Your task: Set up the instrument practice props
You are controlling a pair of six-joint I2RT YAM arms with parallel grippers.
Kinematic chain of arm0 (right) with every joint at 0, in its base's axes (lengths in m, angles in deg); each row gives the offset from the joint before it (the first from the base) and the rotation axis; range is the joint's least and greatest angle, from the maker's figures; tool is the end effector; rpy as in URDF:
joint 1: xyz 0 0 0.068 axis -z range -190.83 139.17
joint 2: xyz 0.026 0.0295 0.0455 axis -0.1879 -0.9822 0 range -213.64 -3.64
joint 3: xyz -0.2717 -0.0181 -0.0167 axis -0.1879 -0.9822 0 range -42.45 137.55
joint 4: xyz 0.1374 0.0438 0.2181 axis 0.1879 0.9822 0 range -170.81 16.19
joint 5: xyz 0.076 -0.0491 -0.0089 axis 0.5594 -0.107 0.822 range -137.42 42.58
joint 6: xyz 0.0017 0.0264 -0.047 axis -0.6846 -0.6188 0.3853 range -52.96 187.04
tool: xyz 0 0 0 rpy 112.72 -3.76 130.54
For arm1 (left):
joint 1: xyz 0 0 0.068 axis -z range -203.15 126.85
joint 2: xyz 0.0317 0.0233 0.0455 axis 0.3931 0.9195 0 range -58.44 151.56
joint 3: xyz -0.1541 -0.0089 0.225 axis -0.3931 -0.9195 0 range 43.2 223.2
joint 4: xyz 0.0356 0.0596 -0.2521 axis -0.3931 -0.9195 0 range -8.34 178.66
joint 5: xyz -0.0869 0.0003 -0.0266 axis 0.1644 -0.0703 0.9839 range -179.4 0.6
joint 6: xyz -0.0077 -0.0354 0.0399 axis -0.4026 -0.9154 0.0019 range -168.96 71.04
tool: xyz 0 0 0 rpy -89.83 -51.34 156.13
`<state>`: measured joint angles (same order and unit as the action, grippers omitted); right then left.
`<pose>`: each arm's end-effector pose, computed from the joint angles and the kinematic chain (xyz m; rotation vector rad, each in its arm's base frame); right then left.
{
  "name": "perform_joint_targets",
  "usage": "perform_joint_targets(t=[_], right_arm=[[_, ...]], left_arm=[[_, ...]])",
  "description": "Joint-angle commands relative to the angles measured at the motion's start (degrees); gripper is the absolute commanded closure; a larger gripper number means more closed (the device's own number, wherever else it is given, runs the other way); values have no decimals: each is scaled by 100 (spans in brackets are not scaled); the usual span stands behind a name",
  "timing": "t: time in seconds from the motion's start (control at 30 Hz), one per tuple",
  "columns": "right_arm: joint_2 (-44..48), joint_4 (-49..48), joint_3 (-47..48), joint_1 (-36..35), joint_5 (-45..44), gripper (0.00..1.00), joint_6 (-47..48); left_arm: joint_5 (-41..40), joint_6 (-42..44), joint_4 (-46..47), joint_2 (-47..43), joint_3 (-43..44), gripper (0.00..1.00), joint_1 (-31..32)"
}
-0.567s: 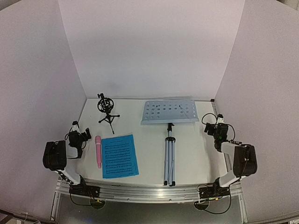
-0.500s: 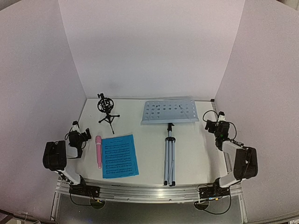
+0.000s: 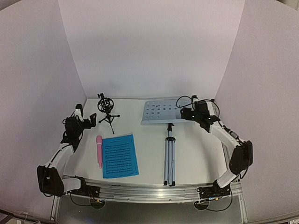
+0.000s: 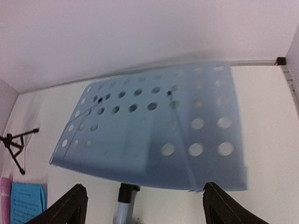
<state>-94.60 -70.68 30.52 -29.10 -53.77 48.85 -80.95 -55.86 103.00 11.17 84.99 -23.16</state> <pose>0.3550 0.1130 0.3072 0.0674 2.0689 0.2790 0.2789 -0.0051 0.2742 -0.0039 1.8088 -0.2187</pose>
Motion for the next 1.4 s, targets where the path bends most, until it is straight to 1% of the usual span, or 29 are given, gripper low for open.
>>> perform_joint_targets(t=[0.0, 0.07, 0.13, 0.23, 0.43, 0.57, 0.77, 0.9, 1.03, 1.23, 1.37], right_arm=[[-933, 2153, 1016, -841, -854, 20, -563], [-1342, 2563, 1445, -1147, -1146, 24, -842], [-1721, 2775, 1759, -1393, -1355, 30, -1141], [-2308, 3038, 2198, -1576, -1434, 44, -1461], [-3015, 3141, 2672, -1737, -1479, 55, -1833], [-3302, 3173, 2718, -1776, -1815, 58, -2031], [-3856, 3165, 3116, -1791, -1777, 63, -2175], [-4054, 3132, 3167, -1794, -1981, 68, -2395], [-4218, 3112, 3215, -1814, -1929, 69, -2519], [-4365, 3079, 3029, -1850, -1842, 68, -2797], [-4166, 2940, 2718, -2000, -2113, 67, -2767]], left_arm=[[-63, 337, -858, -581, 213, 0, 952], [-6, 269, -1089, -660, 308, 0, 1229], [15, 166, -1180, -734, 302, 0, 1389], [69, 72, -1149, -835, 164, 0, 1510], [311, 88, -1103, -908, 47, 0, 1559], [351, 168, -911, -935, -50, 0, 1557], [351, 276, -807, -893, -84, 0, 1557], [288, 306, -721, -866, -117, 0, 1559], [269, 369, -638, -873, -146, 0, 1557], [191, 452, -565, -874, -161, 0, 1561], [157, 504, -521, -886, -150, 0, 1564]])
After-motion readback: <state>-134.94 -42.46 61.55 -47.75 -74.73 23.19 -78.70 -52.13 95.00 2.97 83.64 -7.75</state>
